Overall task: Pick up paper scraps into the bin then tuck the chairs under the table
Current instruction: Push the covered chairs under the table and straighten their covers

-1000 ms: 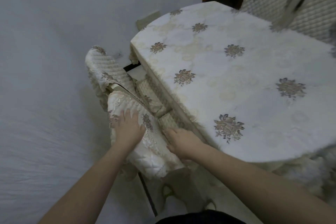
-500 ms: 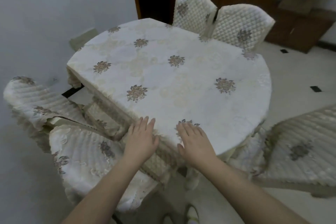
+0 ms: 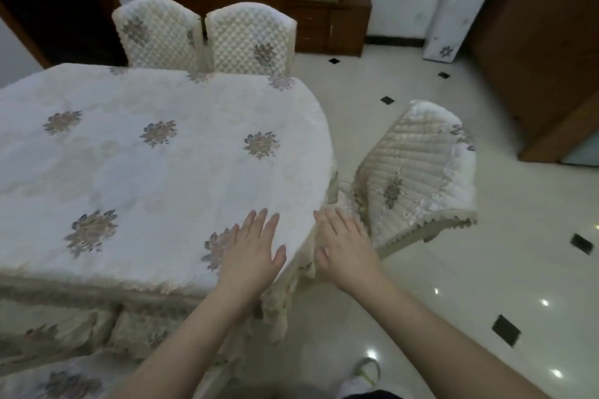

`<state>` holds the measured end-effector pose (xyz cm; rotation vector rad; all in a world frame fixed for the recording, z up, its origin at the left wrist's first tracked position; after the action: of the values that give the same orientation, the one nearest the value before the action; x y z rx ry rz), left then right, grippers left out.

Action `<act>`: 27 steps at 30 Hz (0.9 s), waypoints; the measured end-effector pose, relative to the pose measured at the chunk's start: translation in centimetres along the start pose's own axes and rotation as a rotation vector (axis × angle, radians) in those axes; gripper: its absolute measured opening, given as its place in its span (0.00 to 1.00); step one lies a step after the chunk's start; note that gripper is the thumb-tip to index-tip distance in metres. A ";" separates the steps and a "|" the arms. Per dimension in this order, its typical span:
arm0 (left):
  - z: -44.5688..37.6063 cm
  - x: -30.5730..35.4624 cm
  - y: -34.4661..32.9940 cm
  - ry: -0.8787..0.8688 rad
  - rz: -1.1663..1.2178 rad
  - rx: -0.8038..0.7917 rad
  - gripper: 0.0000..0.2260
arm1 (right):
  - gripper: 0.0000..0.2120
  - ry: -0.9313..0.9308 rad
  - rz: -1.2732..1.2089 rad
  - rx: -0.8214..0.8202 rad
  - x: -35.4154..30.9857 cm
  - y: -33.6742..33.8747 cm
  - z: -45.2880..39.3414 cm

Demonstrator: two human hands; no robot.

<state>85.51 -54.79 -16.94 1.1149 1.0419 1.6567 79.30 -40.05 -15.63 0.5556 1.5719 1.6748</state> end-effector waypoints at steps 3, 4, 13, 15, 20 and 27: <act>-2.7 4.4 0.1 -0.082 -0.040 -0.035 0.36 | 0.30 -0.104 -0.011 0.040 5.3 1.3 1.0; -3.6 5.9 0.0 -0.104 -0.044 -0.036 0.36 | 0.30 -0.131 -0.006 0.053 7.0 1.7 1.4; -11.5 22.1 -0.5 -0.284 -0.147 -0.049 0.31 | 0.31 -0.300 -0.039 0.156 21.7 6.1 4.1; -13.1 25.6 -0.2 -0.306 -0.135 -0.065 0.29 | 0.31 -0.329 -0.046 0.169 24.7 7.0 4.7; -16.8 32.1 0.1 -0.372 -0.145 -0.070 0.29 | 0.33 -0.354 -0.014 0.157 31.3 8.3 5.8; -22.5 35.4 0.4 -0.341 -0.105 -0.085 0.29 | 0.32 -0.396 -0.066 0.160 37.6 8.6 5.0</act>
<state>55.80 -25.31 -13.96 1.2129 0.7889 1.3567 57.87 -7.70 -13.33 0.8510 1.4190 1.2990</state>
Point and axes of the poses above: each hand's wrist, its own z-axis away from the middle knuckle, its own y-axis out of the back of the hand, x = y × z, the point moved 8 cm from there along -z, towards the middle knuckle, and after that the axes turned 12 degrees about -x, right-handed, at the moved point
